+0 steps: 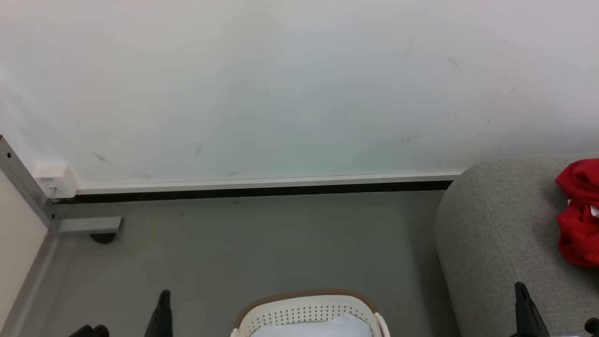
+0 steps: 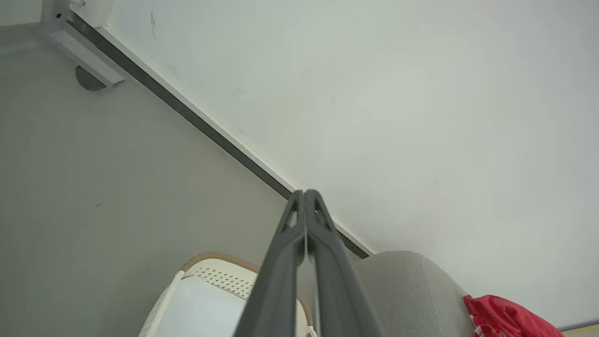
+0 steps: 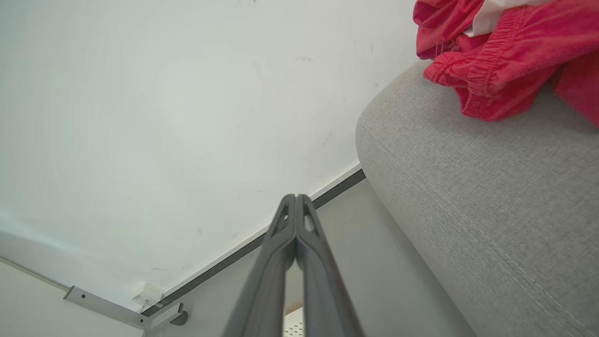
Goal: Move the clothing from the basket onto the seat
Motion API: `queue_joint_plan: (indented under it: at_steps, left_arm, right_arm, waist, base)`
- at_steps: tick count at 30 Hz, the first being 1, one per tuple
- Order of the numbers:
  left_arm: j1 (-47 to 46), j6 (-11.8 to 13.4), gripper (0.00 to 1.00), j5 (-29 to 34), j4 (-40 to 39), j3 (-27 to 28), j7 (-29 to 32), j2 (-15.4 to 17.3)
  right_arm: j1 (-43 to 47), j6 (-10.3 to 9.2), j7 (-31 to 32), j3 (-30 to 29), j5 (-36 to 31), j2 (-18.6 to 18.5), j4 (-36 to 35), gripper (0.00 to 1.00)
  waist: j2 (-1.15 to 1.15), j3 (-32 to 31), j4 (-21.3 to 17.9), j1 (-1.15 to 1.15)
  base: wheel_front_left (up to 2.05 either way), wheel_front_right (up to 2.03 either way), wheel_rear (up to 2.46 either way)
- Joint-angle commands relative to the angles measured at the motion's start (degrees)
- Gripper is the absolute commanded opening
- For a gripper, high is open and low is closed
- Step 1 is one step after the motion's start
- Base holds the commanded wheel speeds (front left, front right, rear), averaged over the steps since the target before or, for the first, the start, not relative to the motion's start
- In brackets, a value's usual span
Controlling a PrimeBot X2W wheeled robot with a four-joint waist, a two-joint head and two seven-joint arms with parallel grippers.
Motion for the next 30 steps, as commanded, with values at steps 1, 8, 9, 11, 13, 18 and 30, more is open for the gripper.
queue_joint_plan:
  at_steps: [1,8,9,11,13,18,30]
  left_arm:
    - [-1.55,-0.31,0.00,-2.27,-1.05,0.51,0.55,0.23]
    - [-2.11,-0.37,0.00,-6.57,-1.46,1.21,1.74,0.25]
    - [-2.19,-0.39,0.00,-7.33,-1.53,1.33,1.94,0.26]
    - [-2.37,-0.43,0.00,-8.60,-1.66,1.54,2.32,0.26]
    - [-2.54,-0.45,0.00,-9.93,-1.79,1.74,2.65,0.27]
    - [-2.92,-0.54,0.00,-13.09,-2.09,2.24,3.56,0.29]
    - [-3.77,-0.71,0.00,-20.17,-2.67,3.43,5.52,0.33]
  right_arm:
    - [-1.98,-0.04,0.40,-0.44,2.57,-0.59,-1.09,0.00]
    - [-2.39,-0.05,1.52,-0.78,7.06,-0.67,-1.34,0.00]
    - [-2.49,-0.05,1.73,-0.84,7.83,-0.69,-1.38,0.00]
    - [-2.69,-0.05,2.04,-0.93,9.28,-0.71,-1.46,0.00]
    - [-2.86,-0.05,2.44,-1.02,10.63,-0.75,-1.54,0.00]
    - [-3.13,-0.06,3.25,-1.25,14.03,-0.82,-1.70,0.00]
    - [-4.00,-0.07,5.04,-1.73,21.63,-0.98,-2.07,0.00]
  waist:
    - [0.00,0.06,0.04,0.00]
    - [0.00,0.27,0.16,0.00]
    - [0.00,0.30,0.18,0.00]
    - [0.00,0.37,0.22,0.00]
    - [0.00,0.43,0.26,0.00]
    - [0.00,0.60,0.36,0.00]
    - [0.00,1.01,0.60,0.00]
  base:
    - [0.00,0.00,0.00]
    - [0.00,0.00,0.00]
    - [0.00,0.00,0.00]
    - [0.00,0.00,0.00]
    - [0.00,0.00,0.00]
    - [0.00,0.00,0.00]
    - [0.00,0.00,0.00]
